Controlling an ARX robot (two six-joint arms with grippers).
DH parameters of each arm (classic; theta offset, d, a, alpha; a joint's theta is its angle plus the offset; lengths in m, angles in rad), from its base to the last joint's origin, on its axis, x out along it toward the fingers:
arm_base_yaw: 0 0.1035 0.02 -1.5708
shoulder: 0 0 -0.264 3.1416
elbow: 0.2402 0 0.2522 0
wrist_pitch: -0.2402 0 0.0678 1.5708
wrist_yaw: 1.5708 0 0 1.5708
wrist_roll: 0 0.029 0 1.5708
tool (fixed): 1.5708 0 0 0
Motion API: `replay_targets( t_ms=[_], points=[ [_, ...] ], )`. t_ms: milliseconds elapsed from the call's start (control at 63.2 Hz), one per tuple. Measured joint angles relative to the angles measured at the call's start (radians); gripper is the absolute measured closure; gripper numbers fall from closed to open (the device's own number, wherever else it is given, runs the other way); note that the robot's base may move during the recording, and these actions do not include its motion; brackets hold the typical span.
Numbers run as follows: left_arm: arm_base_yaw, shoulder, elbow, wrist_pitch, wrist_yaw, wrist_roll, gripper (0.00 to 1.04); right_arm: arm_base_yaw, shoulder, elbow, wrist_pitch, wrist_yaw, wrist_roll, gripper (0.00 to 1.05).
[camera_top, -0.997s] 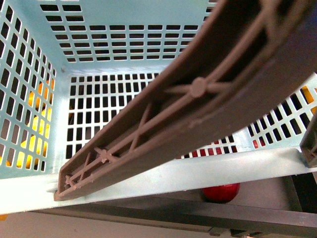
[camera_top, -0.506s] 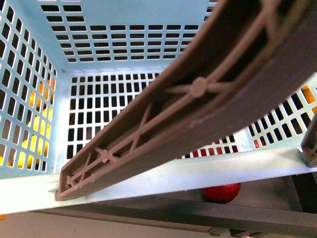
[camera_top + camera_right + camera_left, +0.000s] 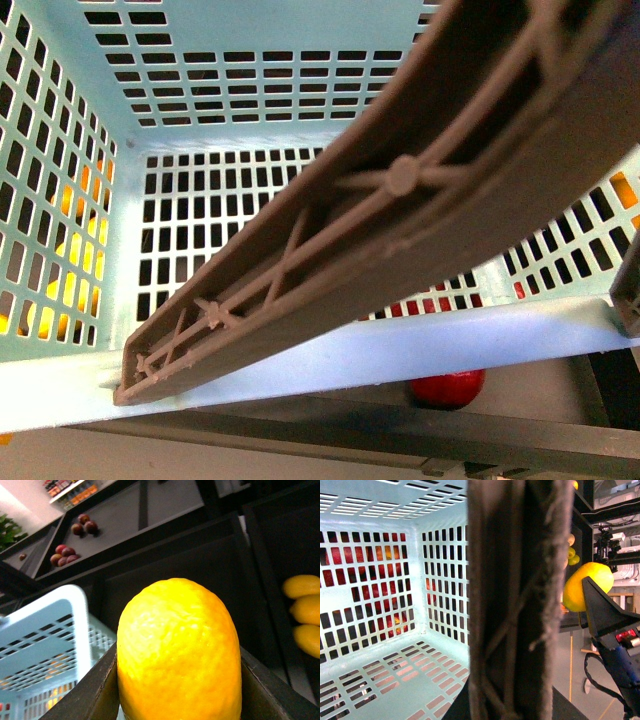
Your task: Pick lemon and mango into basket
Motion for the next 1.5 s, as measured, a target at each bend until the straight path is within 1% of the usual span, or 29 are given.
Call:
replay_targets(
  t_ms=[63, 95, 142, 301, 396, 554, 586, 712, 886, 902, 950, 997, 1076, 1124, 1171, 1203, 1219, 1235, 1282, 1298, 1329, 1361, 1424, 1504],
  points=[
    [0.0, 0.0, 0.0, 0.0, 0.0, 0.0, 1.0, 0.051, -0.005, -0.001, 0.0, 0.023, 0.008, 0.53],
    [0.0, 0.0, 0.0, 0.0, 0.0, 0.0, 1.0, 0.11, -0.006, -0.001, 0.0, 0.045, 0.017, 0.53],
    [0.0, 0.0, 0.0, 0.0, 0.0, 0.0, 1.0, 0.154, -0.006, -0.004, 0.0, 0.066, 0.018, 0.53],
    [0.0, 0.0, 0.0, 0.0, 0.0, 0.0, 1.0, 0.28, -0.003, -0.028, -0.001, 0.137, 0.023, 0.53],
    [0.0, 0.0, 0.0, 0.0, 0.0, 0.0, 1.0, 0.343, 0.008, -0.047, 0.004, 0.159, 0.031, 0.53],
    [0.0, 0.0, 0.0, 0.0, 0.0, 0.0, 1.0, 0.421, 0.035, -0.064, 0.015, 0.196, 0.047, 0.53],
    [0.0, 0.0, 0.0, 0.0, 0.0, 0.0, 1.0, 0.431, 0.039, -0.064, 0.015, 0.207, 0.047, 0.51],
    [0.0, 0.0, 0.0, 0.0, 0.0, 0.0, 1.0, 0.446, 0.044, -0.064, 0.012, 0.228, 0.047, 0.35],
    [0.0, 0.0, 0.0, 0.0, 0.0, 0.0, 1.0, 0.435, 0.037, -0.063, -0.006, 0.266, 0.047, 0.13],
    [0.0, 0.0, 0.0, 0.0, 0.0, 0.001, 1.0, 0.43, 0.034, -0.063, -0.01, 0.273, 0.046, 0.09],
    [0.0, 0.0, -0.002, 0.0, 0.002, 0.002, 1.0, 0.421, 0.026, -0.063, -0.018, 0.294, 0.046, 0.07],
    [0.0, 0.0, -0.003, 0.0, 0.0, -0.002, 1.0, 0.394, 0.002, -0.063, -0.039, 0.335, 0.041, 0.09],
    [0.0, 0.0, -0.003, 0.0, -0.001, -0.001, 1.0, 0.322, -0.065, -0.065, -0.108, 0.443, 0.031, 0.09],
    [0.0, 0.0, -0.003, 0.0, -0.001, -0.001, 1.0, 0.295, -0.092, -0.068, -0.123, 0.483, 0.025, 0.09],
    [0.0, 0.0, -0.003, 0.0, -0.002, 0.001, 1.0, 0.282, -0.107, -0.07, -0.125, 0.495, 0.021, 0.09],
    [0.0, 0.0, -0.003, 0.0, -0.001, 0.0, 1.0, 0.274, -0.115, -0.081, -0.095, 0.507, -0.004, 0.1],
    [0.0, 0.0, -0.003, 0.0, -0.001, 0.0, 1.0, 0.273, -0.118, -0.092, -0.064, 0.509, -0.021, 0.12],
    [0.0, 0.0, -0.003, 0.0, 0.0, 0.0, 1.0, 0.269, -0.125, -0.119, 0.012, 0.506, -0.056, 0.15],
    [-0.001, 0.0, -0.003, 0.0, 0.0, -0.001, 1.0, 0.263, -0.133, -0.165, 0.126, 0.494, -0.116, 0.2],
    [-0.001, 0.0, -0.003, 0.0, 0.0, 0.0, 1.0, 0.26, -0.138, -0.196, 0.195, 0.488, -0.145, 0.24],
    [-0.002, 0.0, -0.003, 0.0, 0.0, 0.001, 1.0, 0.255, -0.144, -0.227, 0.254, 0.483, -0.183, 0.27],
    [-0.002, 0.0, -0.003, 0.0, 0.001, 0.002, 1.0, 0.243, -0.158, -0.277, 0.343, 0.472, -0.252, 0.34],
    [-0.002, 0.0, -0.003, 0.0, 0.002, -0.001, 1.0, 0.228, -0.185, -0.32, 0.396, 0.46, -0.299, 0.43],
    [0.0, 0.0, -0.003, 0.0, 0.0, -0.002, 1.0, 0.199, -0.245, -0.378, 0.414, 0.434, -0.346, 0.6]
  ],
)
